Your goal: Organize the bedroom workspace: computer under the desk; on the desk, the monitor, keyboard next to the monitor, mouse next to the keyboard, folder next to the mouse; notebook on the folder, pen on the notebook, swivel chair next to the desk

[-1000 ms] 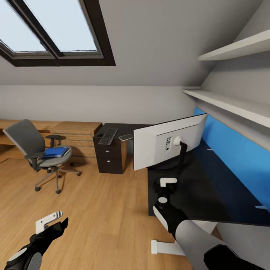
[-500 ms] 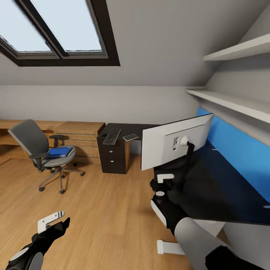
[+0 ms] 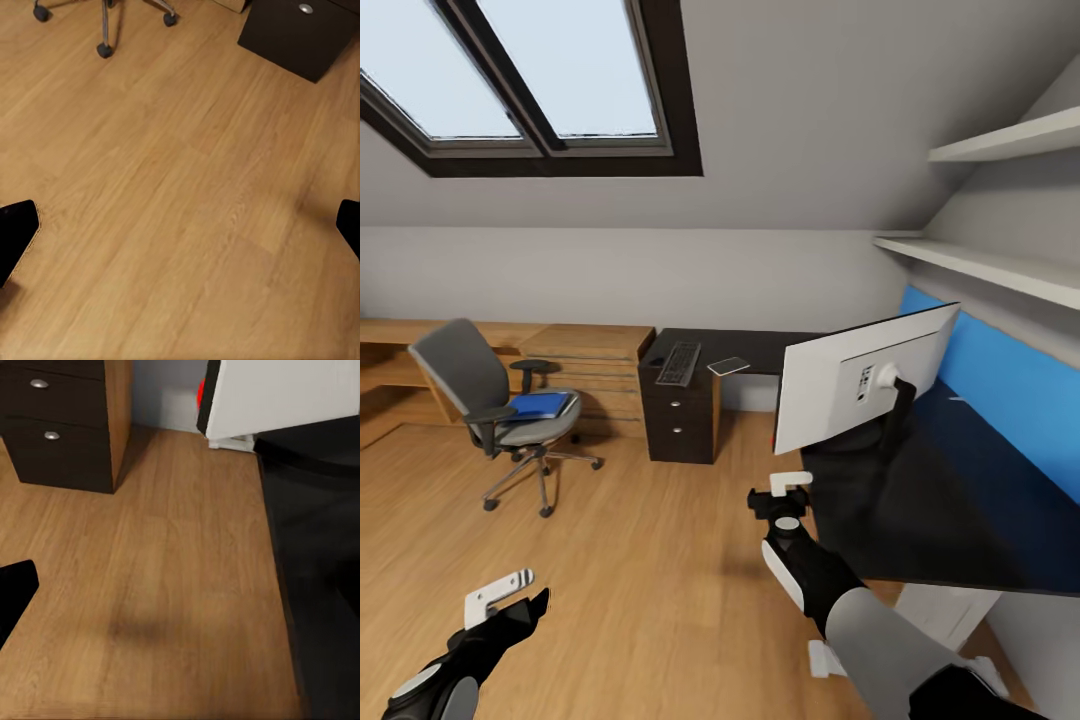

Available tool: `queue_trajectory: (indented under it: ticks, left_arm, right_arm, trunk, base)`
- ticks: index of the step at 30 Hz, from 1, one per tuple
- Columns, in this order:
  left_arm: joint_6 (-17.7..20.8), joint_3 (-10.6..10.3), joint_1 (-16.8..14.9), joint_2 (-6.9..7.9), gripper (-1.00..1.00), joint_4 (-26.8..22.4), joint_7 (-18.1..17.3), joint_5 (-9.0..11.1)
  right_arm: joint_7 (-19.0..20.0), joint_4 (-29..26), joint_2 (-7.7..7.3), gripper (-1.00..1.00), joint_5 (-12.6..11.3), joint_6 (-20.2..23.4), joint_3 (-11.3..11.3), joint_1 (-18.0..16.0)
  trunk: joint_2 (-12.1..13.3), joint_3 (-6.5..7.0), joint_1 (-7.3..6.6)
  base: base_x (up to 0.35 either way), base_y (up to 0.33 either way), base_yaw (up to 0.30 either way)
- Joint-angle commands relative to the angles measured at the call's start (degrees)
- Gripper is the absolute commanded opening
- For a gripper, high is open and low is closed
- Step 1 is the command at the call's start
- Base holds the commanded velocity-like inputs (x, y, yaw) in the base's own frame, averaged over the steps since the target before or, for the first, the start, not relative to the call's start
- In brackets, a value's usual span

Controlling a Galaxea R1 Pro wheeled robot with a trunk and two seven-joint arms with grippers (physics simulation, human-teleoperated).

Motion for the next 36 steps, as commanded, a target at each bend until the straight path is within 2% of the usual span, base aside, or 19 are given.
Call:
queue_trajectory:
  ticks: [1, 6, 7, 12, 16, 25, 36]
  left_arm:
    - [0.21, -0.03, -0.02, 0.02, 1.0, -0.07, 0.46, 0.6]
    - [0.22, -0.04, -0.02, -0.15, 1.0, -0.05, 0.45, 0.58]
    - [0.01, -5.45, -0.02, -0.15, 1.0, 0.12, 0.95, 0.56]
    - [0.0, -5.55, -0.02, -0.15, 1.0, 0.13, 0.85, 0.56]
    - [-0.02, -5.62, -0.02, -0.15, 1.0, 0.13, 0.82, 0.56]
    - [-0.04, -5.71, -0.02, -0.19, 1.0, 0.11, 0.63, 0.56]
    - [-0.04, -5.68, -0.02, -0.16, 1.0, 0.06, 0.69, 0.58]
  right_arm:
    - [-0.29, -0.04, 0.0, 1.0, -0.44, 0.27, 0.35, -0.07]
    - [0.31, -0.07, 0.0, 1.0, -0.46, 0.26, 0.35, -0.07]
    - [0.54, -0.17, 0.0, 1.0, -0.48, 0.13, 2.14, -0.02]
    - [0.58, -0.48, 0.0, 1.0, -0.45, 0.11, 6.08, 0.01]
    - [0.95, -0.61, 0.0, 1.0, -0.47, 0.13, 7.13, 0.02]
    - [3.21, -2.88, 0.0, 1.0, -0.4, 0.4, 7.77, 0.02]
    - [3.47, -7.45, 0.0, 1.0, -0.13, 0.18, 7.84, 0.02]
  trunk:
    - [-0.08, -0.09, 0.02]
    - [-0.08, -0.09, 0.02]
    - [-0.08, -0.09, 0.02]
    - [-0.08, -0.09, 0.02]
    - [-0.08, -0.09, 0.02]
    - [-0.08, -0.09, 0.02]
    - [-0.08, -0.09, 0.02]
  base:
    - [0.0, 0.327, 0.0]
    - [0.0, 0.328, 0.0]
    - [0.047, 0.331, 0.0]
    - [0.114, 0.321, 0.0]
    - [0.163, 0.275, 0.0]
    - [0.065, 0.095, 0.0]
    - [0.047, 0.009, 0.0]
